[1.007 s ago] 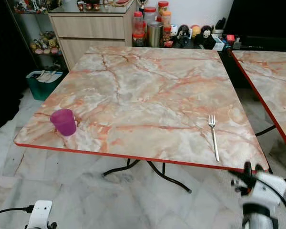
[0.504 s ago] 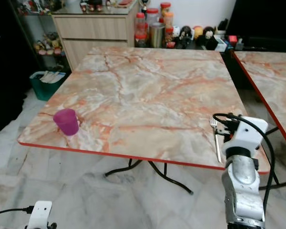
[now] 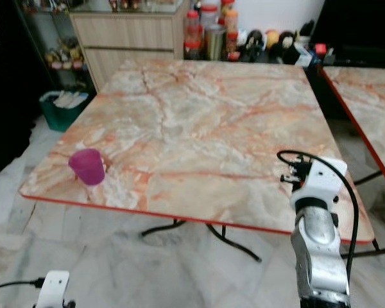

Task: Setting the table

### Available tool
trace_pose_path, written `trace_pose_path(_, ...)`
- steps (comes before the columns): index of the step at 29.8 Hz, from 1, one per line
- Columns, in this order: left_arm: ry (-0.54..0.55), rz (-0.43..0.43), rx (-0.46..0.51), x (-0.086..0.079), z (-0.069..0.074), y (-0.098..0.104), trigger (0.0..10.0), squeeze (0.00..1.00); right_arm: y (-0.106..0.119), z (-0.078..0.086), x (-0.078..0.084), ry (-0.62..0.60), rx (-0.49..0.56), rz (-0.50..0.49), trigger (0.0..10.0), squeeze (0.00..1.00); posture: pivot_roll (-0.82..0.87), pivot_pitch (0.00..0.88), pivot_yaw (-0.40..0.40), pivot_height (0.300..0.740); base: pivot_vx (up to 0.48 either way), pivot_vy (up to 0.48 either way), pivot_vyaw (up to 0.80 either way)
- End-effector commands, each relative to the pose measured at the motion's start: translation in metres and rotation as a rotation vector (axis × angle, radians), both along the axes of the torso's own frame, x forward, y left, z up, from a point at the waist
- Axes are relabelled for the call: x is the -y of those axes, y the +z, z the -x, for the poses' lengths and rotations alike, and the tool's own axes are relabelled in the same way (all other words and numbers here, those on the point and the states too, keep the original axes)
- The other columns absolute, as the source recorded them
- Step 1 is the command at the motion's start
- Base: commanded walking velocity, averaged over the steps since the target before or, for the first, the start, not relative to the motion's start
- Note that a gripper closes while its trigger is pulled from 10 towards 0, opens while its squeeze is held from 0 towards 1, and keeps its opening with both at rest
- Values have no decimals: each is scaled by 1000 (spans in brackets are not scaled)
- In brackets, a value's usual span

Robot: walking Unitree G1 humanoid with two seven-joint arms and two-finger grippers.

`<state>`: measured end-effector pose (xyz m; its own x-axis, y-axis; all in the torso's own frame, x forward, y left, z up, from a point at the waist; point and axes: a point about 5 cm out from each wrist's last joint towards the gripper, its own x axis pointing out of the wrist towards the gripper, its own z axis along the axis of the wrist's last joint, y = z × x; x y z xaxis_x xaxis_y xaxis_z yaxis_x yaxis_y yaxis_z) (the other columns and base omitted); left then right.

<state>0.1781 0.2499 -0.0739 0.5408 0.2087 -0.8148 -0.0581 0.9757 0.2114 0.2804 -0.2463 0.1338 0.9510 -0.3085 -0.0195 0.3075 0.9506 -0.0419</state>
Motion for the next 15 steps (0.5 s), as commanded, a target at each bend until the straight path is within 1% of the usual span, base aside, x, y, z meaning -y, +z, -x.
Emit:
trace_pose_path(1, -6, -8, -19, -2, 4, -1, 10000, 0, 3, 0, -3, 1, 10, -2, 10000, 0, 6, 0, 10, 740, 0, 0, 0)
trace_pose_path(8, -9, -9, -19, -2, 4, -1, 10000, 0, 4, -1, -6, 4, 12, -10, 10000, 0, 6, 0, 9, 740, 0, 0, 0)
trace_pose_path(10, -9, -8, -19, -2, 4, -1, 10000, 0, 4, -2, -6, 7, 8, -18, 10000, 0, 6, 0, 9, 740, 244, 0, 0)
trace_pose_path(14, -9, -9, -21, -2, 3, -1, 10000, 0, 5, -3, -7, 10, 11, -14, 10000, 0, 7, 0, 9, 740, 255, 0, -680)
trace_pose_path(15, -8, -9, -21, -2, 3, -1, 10000, 0, 6, -3, -7, 9, 18, -13, 10000, 0, 9, 0, 8, 740, 270, 0, 0)
